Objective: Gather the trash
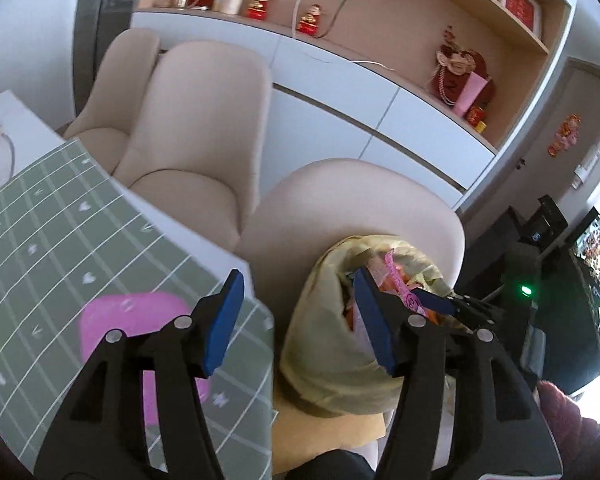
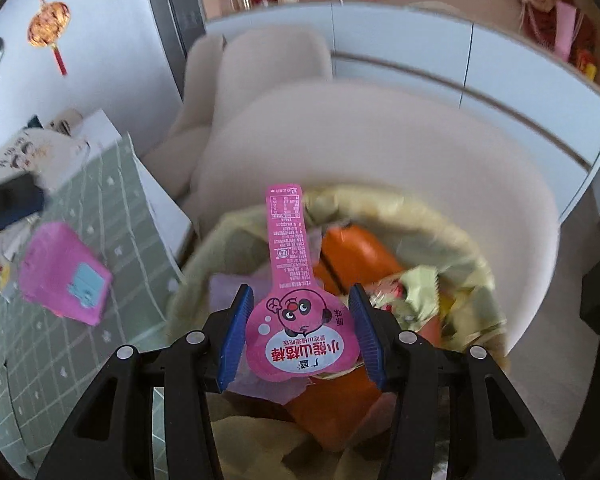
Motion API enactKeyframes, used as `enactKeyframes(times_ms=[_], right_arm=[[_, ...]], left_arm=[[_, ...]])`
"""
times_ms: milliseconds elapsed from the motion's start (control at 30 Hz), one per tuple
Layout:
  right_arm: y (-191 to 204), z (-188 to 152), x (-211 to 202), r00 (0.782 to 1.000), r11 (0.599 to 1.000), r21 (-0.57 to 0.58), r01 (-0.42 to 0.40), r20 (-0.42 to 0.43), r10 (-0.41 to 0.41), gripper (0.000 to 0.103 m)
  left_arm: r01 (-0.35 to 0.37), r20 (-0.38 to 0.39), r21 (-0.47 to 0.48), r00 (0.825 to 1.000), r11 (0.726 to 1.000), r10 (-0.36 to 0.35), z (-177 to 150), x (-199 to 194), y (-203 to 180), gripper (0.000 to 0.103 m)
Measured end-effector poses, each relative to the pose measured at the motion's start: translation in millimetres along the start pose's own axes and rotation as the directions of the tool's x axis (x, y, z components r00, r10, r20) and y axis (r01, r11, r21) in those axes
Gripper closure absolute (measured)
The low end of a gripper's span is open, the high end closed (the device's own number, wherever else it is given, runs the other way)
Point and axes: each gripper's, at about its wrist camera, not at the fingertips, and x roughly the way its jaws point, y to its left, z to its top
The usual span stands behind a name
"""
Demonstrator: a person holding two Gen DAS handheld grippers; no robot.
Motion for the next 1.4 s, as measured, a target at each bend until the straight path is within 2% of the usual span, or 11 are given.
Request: enactKeyframes(times_ms=[200, 400, 600, 700, 800, 900, 1000, 1100, 1233, 1333, 1400], right_arm=[[0, 2, 9, 1.000, 1.000, -0.008, 0.013, -0.025, -0.013, 0.056], [-2, 1, 18, 0.998, 1.000, 0.002, 0.021, -0.063, -0.020, 0.056], [-3, -4, 7, 0.996, 0.999, 0.050, -0.012, -0.088, 0.016, 0.055], [8, -11, -10, 0.998, 0.998, 0.052, 0.034, -0.059, -0.031, 0.054], [15, -16, -25, 0.999, 0.996, 0.076, 0.049, -0.014, -0.048, 0.045], [24, -25, -51, 0.989, 0.988, 0.107, 0.111, 0.081, -0.120, 0.045], [35, -35, -77, 0.984, 0.984, 0.132, 0.116, 0.117, -0.132, 0.045], [53, -51, -108, 0.985, 0.987, 0.133, 0.086, 0.138, -0.104, 0.045], [79, -77, -139, 0.983, 0.994, 0.110, -0.006, 0.183, -0.014, 0.045], [100, -95, -157, 0.973, 0.998, 0.032, -0.062, 0.223, 0.053, 0.045], [117, -109, -168, 0.965, 0.997, -0.036, -0.075, 0.250, 0.082, 0.045]], left_arm=[[-0.043, 0.001, -0.008, 0.999, 0.999, 0.043, -20, -24, 20, 0.045], [-0.074, -0.005, -0.065, 0.997, 0.995, 0.074, -43, -48, 48, 0.044], [-0.091, 0.020, -0.102, 0.995, 0.991, 0.093, -57, -79, 79, 0.027], [-0.104, 0.048, -0.089, 0.993, 0.991, 0.109, -60, -95, 91, 0.021], [-0.114, 0.105, -0.057, 0.987, 0.992, 0.119, -66, -113, 93, 0.021], [-0.119, 0.144, -0.042, 0.982, 0.992, 0.124, -82, -130, 95, 0.021], [-0.144, 0.147, -0.052, 0.978, 0.988, 0.151, -99, -142, 99, 0.021], [-0.238, 0.139, -0.015, 0.961, 0.971, 0.238, -116, -148, 96, 0.021], [-0.295, 0.143, -0.006, 0.945, 0.955, 0.293, -138, -161, 91, 0.021], [-0.395, 0.200, -0.012, 0.899, 0.919, 0.389, -155, -177, 75, 0.021], [-0.419, 0.228, -0.025, 0.882, 0.908, 0.413, -164, -185, 67, 0.021]])
